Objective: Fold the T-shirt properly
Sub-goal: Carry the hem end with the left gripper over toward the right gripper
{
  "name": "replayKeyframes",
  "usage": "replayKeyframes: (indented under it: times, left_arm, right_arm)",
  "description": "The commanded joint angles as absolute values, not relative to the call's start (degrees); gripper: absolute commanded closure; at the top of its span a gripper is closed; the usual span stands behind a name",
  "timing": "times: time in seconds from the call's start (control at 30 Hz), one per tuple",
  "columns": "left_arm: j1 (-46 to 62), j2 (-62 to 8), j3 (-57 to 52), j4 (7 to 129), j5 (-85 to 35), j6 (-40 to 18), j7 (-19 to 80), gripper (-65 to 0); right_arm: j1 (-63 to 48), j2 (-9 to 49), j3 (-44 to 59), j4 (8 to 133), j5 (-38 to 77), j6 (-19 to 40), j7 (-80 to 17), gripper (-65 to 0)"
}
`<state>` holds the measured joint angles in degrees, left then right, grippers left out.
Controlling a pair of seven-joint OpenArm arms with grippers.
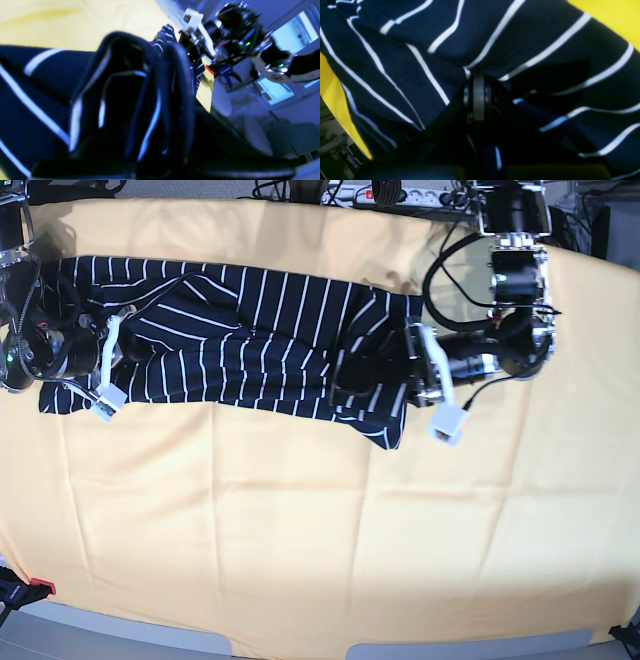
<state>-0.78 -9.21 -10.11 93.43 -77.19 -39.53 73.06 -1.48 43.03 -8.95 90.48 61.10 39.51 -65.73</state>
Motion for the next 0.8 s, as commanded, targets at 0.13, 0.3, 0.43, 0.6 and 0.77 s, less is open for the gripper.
replayKeyframes:
  times: [0.13,0.3,0.43,0.6,0.77]
  left_arm:
    - [-1.61,-3.09,-7.42,94.37,-70.46,-40.0,68.38,0.0]
    - [-1.58,0.21,-7.4,94.37,-63.13,-40.0,63.94,0.0]
    - [-1.58,0.84,-6.35,94.37,-65.43,-40.0,65.12,-9.4]
    - [-1.56,0.8,-1.17,94.37,-69.34,-40.0,70.87,-37.1]
    - [-1.61,0.82,0.1,94.39,-62.43,-40.0,64.62,-36.9]
  right_arm:
    - [-1.13,43.66,-8.91,91.11,61.49,40.0,-65.14,0.0]
    - [-1.13,43.66,-8.91,91.11,61.52,40.0,-65.14,0.0]
    - [-1.13,43.66,-8.91,91.11,61.49,40.0,-65.25,0.0]
    - [-1.1,43.66,-8.91,91.11,61.52,40.0,-65.56,0.0]
    - [-1.1,43.66,-8.91,91.11,61.49,40.0,-65.56,-9.4]
